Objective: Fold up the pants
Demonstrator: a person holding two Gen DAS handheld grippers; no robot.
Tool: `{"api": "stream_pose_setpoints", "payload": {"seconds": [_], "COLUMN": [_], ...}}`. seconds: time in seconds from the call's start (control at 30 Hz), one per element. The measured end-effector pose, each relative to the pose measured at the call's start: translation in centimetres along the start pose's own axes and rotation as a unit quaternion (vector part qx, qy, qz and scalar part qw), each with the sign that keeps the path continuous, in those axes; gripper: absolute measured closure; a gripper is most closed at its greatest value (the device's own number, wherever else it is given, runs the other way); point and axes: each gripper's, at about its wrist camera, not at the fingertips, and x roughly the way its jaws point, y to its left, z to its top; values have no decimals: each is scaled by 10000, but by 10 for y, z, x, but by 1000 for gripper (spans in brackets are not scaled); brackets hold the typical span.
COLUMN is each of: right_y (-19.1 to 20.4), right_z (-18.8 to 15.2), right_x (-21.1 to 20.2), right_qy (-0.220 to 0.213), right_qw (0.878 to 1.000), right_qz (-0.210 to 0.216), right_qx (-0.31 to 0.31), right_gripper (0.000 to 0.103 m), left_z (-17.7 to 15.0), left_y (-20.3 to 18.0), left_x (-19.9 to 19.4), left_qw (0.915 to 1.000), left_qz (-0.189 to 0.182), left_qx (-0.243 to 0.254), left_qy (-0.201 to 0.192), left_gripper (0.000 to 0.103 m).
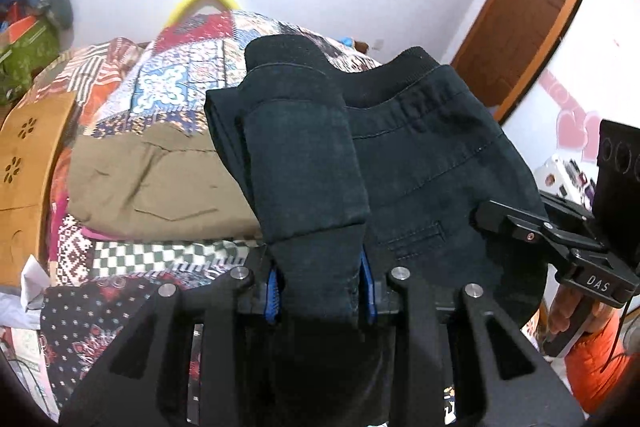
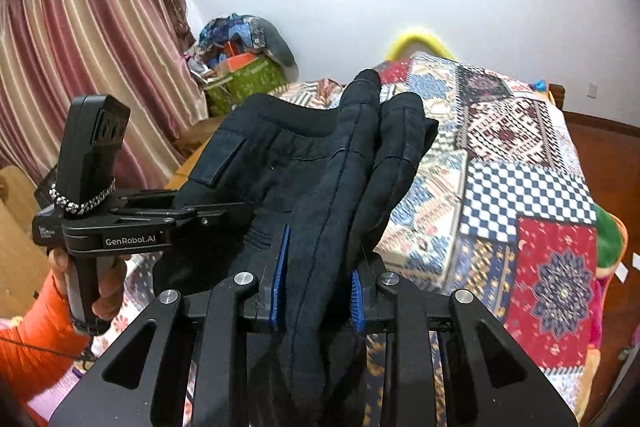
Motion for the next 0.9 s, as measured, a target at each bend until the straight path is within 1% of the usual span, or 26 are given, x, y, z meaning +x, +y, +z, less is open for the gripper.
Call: {"api": "stream_pose_setpoints", "payload": {"seconds": [0.23, 0.4, 0.43, 0.67, 0.9], "right_y": [18, 19, 20, 26, 27], "right_z": [21, 39, 42, 64, 78], "right_x": [29, 59, 65, 119, 163], "right_qy": [-102, -179, -197, -169, -170], "right_qw": [9997, 9994, 9995, 9990, 9987], "right_qz": [103, 281, 239, 403, 431], "right_qx": [-191, -129, -99, -30, 194], "right_gripper": [80, 80, 80, 81, 81], "left_z": [22, 41, 46, 68, 90], "left_y": [45, 76, 85, 136, 171], "left_x": [-16, -13, -10, 8, 33], "left_qw": [9993, 9983, 9980, 9960, 9951], "left_qz": [136, 256, 280, 446, 578], "left_qx": [-174, -284, -333, -634, -729], "left_qy": [-292, -443, -449, -443, -334], "left_gripper": [72, 72, 72, 73, 73]}}
